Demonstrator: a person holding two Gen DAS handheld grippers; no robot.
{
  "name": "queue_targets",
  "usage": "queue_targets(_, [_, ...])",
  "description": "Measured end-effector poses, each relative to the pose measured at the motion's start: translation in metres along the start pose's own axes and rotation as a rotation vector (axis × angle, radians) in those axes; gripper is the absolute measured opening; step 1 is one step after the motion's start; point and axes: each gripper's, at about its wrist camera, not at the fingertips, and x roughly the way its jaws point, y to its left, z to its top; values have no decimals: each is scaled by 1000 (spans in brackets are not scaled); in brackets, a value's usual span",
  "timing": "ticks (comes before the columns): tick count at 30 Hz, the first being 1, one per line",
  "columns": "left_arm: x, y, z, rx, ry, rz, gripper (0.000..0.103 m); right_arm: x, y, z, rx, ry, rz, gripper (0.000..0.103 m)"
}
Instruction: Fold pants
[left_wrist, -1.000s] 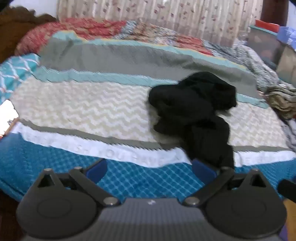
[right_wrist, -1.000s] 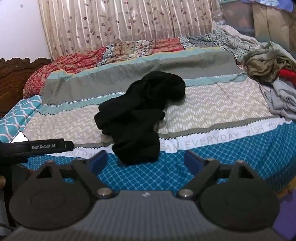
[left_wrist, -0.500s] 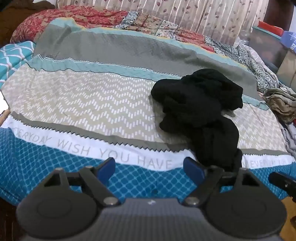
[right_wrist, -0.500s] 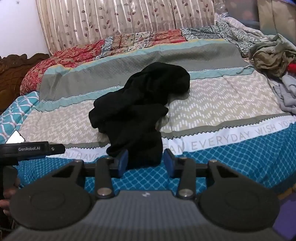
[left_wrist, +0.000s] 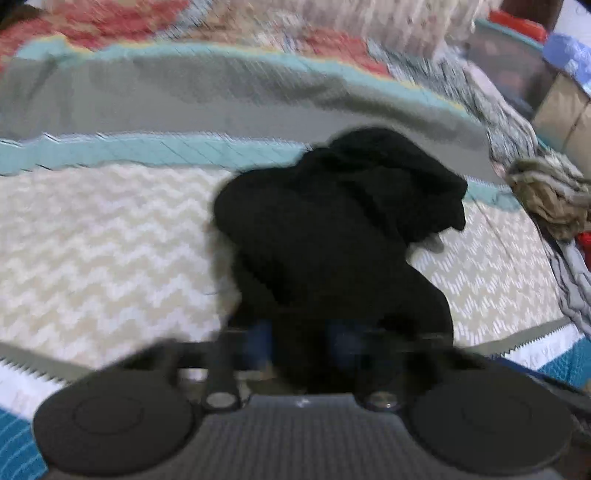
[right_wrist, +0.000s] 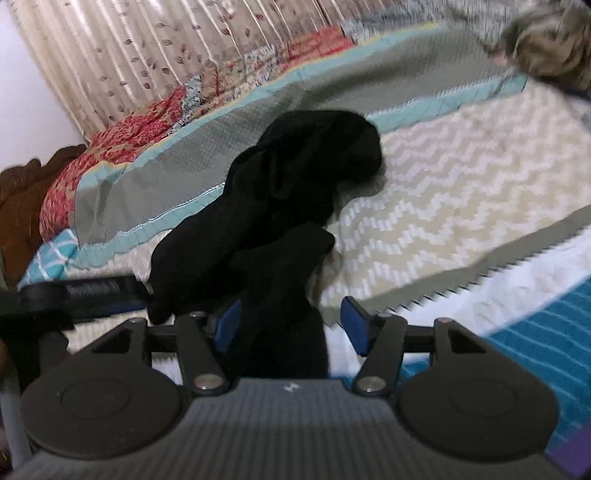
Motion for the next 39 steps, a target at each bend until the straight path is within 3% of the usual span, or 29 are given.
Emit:
queue_targets(2, [1,11,5,-54,0,-2,7,26,-2,8,40,34,12,62])
queue_targets(3, [-8,22,9,-84,-26,-7,7,39,-1,10,51,58,18,52])
queue_targets(4, [-20,33,13,-106,-71,4,6,50,1,11,57,94,20,5])
queue_targets(5, [-38,45,20,-119,-130,31,6,58,6,11,66,132,36,8])
queue_targets(7, [-79,76,36,-168,-245,62,6,47,31,9,52,92,123,7])
queue_targets(11, [-160,131,54,-282,-478,130,6,24,124,-11,-137,104,437,8])
queue_targets(13, [-182,145,51,-298,-545,179,6,17,165,-32,-293,164,585,10])
queue_targets(14, [-190,153,45,-305,-557,199,6,11,180,-46,-376,169,611,11])
queue_targets(15, [-193,158,39,-317,-550,204,6,5,186,-56,-452,155,606,20])
queue_targets(16, [-193,165,31,-331,-529,200,6,-2,188,-64,-509,130,579,32])
queue_targets(17, [-190,172,21,-343,-496,196,6,-8,180,-69,-525,97,538,36])
queue_targets(20, [-172,185,-8,-367,-400,199,6,-2,130,-54,-349,51,424,47])
queue_targets(24, [-167,197,-46,-401,-352,191,6,28,51,-18,66,-14,193,86])
queue_targets(26, [-175,198,-54,-411,-350,182,6,54,19,-2,266,-14,134,87])
queue_targets(29, [-186,196,-53,-393,-346,180,6,100,0,11,478,39,142,87])
queue_targets(30, [-189,195,-54,-385,-345,186,6,112,0,13,505,56,143,83])
queue_targets(32, [-191,193,-54,-365,-322,217,8,119,14,20,472,106,114,23])
queue_targets(33, [-193,193,-56,-360,-306,249,10,117,21,24,434,121,98,13])
queue_targets(35, [-200,196,-59,-358,-317,297,16,85,34,31,340,26,149,12])
queue_targets(37, [-210,198,-58,-350,-353,328,23,30,61,40,148,-94,227,12])
queue_targets(39, [-216,191,-51,-336,-389,285,28,-18,86,36,-38,-177,314,12])
